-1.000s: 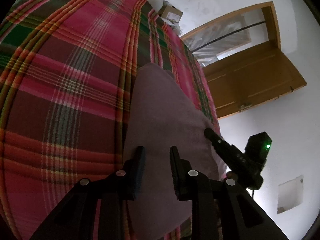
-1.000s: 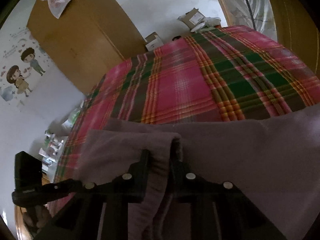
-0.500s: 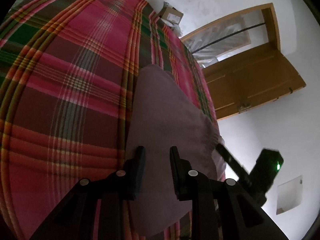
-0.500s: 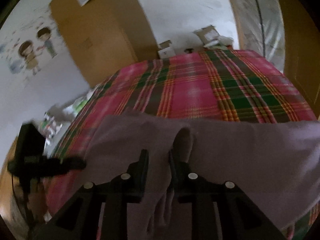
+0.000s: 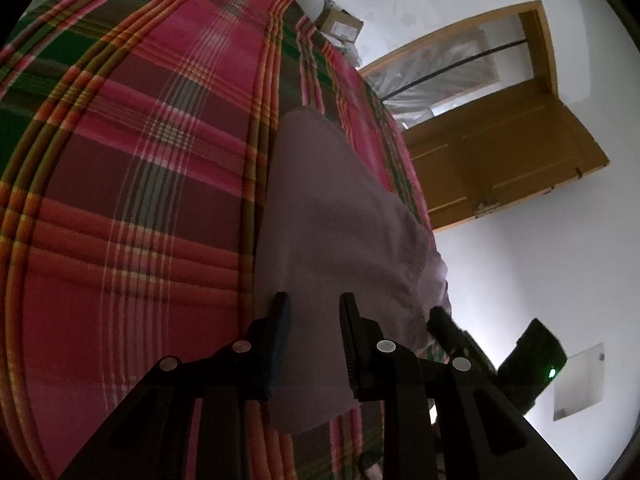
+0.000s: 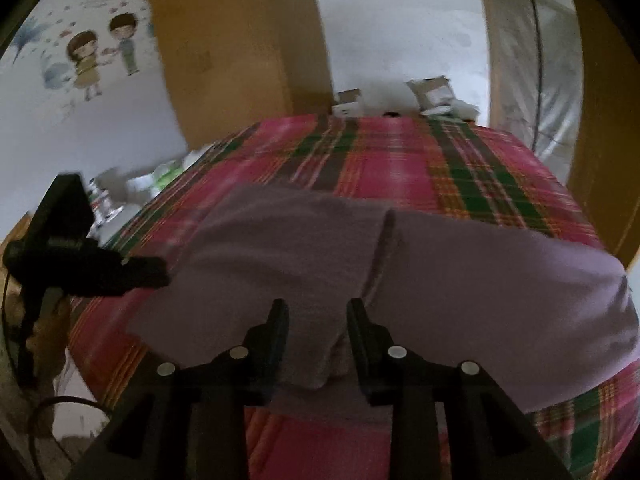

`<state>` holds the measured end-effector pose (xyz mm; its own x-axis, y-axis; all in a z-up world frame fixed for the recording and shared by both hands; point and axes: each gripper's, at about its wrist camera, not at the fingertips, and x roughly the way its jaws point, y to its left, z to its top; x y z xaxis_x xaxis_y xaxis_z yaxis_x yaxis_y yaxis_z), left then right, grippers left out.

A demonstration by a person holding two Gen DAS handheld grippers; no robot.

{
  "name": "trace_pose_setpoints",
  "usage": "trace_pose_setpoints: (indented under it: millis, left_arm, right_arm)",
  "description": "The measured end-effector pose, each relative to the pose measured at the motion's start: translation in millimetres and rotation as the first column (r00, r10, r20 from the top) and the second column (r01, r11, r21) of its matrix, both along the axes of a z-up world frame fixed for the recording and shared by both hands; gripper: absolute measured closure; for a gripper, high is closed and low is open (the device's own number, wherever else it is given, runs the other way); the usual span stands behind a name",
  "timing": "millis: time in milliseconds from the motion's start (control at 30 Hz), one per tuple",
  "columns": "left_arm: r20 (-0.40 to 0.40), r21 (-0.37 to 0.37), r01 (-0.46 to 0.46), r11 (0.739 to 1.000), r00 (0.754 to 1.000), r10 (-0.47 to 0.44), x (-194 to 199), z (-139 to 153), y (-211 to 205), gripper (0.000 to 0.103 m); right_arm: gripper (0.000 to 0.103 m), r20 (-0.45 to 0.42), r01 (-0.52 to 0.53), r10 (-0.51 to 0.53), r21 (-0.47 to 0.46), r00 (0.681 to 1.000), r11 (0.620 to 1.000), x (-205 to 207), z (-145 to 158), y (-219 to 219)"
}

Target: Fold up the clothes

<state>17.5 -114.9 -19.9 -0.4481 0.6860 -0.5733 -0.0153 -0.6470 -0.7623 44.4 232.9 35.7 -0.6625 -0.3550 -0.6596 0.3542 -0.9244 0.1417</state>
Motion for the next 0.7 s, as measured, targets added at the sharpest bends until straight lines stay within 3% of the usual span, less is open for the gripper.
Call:
trace_pose_setpoints:
  millis: [100, 567, 700]
  left_arm:
    - [0.003, -0.004, 0.007, 1.000, 1.000, -0.007, 2.3, 0.2, 0.8, 0.079]
    - [0.009, -0.026, 0.012, 1.000, 1.000, -0.012, 17.7, 0.7, -3.8, 0.078]
    - [0.024, -0.022, 0.013, 1.000, 1.000, -0.012, 21.3, -2.1, -7.2, 0.078]
  right_arm:
    - [0.071, 0.036, -0.002, -0.001, 0.084, 0.999, 0.996, -0.5, -17.4, -8.9]
    - [0.071, 0.056, 0.000, -0.004, 0.078, 0.998, 0.997, -4.2, -18.1, -9.1]
    - [0.071, 0.033, 0.014, -0.016, 0.079, 0.999, 0.997, 5.5, -0.4, -12.5]
